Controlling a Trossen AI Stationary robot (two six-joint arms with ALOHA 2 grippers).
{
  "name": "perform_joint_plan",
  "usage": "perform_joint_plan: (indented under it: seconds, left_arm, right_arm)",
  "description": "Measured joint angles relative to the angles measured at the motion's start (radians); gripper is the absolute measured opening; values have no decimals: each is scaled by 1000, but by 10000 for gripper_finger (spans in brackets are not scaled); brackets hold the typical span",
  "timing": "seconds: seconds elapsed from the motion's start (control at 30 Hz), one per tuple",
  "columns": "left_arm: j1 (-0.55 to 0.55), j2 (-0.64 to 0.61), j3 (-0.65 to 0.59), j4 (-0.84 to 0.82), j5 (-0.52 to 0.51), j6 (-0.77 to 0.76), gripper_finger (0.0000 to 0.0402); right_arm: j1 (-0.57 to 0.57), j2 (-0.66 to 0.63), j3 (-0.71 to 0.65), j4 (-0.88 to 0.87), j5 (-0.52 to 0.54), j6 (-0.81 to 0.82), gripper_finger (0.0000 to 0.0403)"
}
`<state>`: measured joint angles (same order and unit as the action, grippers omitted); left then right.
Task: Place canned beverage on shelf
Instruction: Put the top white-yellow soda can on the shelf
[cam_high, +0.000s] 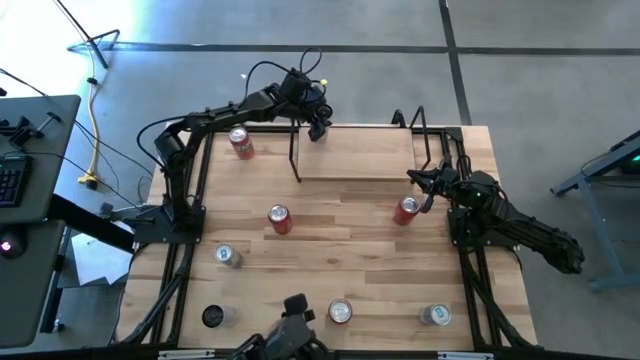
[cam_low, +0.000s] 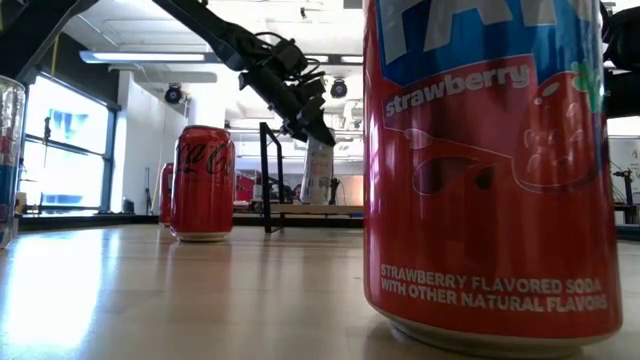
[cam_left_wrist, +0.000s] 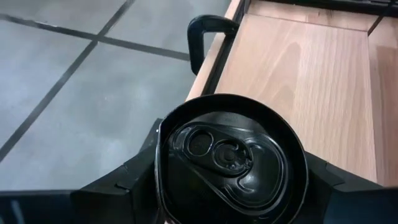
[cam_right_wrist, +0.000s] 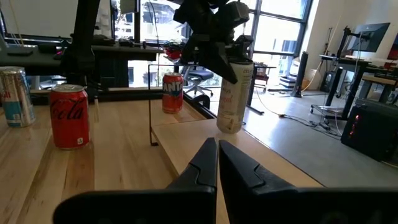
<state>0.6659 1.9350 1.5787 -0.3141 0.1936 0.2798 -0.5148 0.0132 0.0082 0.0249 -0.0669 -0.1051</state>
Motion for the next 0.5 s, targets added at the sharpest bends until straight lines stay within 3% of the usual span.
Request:
perform_joint_plan:
  seconds: [0.27,0.5]
  left_arm:
    - [-4,-3,0,2,4,-22,298]
    - [-7,-5,0,0,-1,-7,306]
  right_arm:
    - [0,0,0,0,0,0,0]
    - [0,0,0,0,0,0,0]
